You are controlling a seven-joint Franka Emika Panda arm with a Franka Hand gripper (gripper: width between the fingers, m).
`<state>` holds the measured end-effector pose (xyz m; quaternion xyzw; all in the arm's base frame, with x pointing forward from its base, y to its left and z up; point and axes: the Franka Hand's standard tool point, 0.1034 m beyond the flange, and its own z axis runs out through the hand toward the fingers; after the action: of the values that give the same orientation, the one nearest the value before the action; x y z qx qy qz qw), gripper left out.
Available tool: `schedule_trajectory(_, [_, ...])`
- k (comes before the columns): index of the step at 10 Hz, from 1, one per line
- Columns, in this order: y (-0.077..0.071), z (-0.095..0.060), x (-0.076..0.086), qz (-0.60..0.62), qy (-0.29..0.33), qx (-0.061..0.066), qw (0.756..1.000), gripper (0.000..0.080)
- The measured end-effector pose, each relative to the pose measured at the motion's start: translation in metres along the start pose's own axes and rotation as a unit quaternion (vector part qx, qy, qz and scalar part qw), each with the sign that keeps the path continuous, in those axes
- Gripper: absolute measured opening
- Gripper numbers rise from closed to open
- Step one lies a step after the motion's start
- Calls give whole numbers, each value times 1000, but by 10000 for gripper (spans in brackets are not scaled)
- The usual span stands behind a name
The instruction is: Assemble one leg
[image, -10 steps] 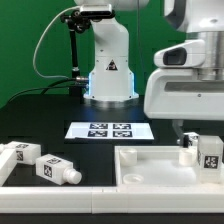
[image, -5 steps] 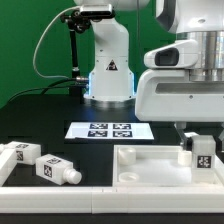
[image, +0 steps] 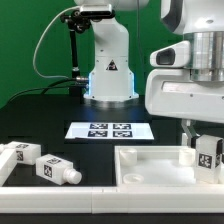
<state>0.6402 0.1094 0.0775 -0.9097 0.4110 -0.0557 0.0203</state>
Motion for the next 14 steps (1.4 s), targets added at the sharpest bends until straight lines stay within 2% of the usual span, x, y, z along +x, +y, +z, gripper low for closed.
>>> schedule_trajectory(1, [1,0,0,95,-4,2,996,285])
schedule_trajectory(2, [2,1,-1,195,-12,6,981,285])
schedule_trajectory(3, [2,2,-1,299,-22,13,954,286])
schedule_trajectory(5, [2,1,-3,383,-24,15,923,286])
schedule_trajectory(6, [2,1,-3,369,-24,15,929,287])
schedule_trajectory(7, [2,1,-3,341,-24,16,940,472])
schedule_trajectory(8, [3,2,-4,258,-21,13,966,472])
schedule_trajectory(9, [2,2,-5,144,-20,15,989,592])
schedule_trajectory(10, [0,3,-12,46,-22,16,999,632])
schedule_trajectory(12, [0,3,-10,9,-21,18,1000,647])
schedule_trajectory(14, [1,3,-9,-97,-14,15,995,649])
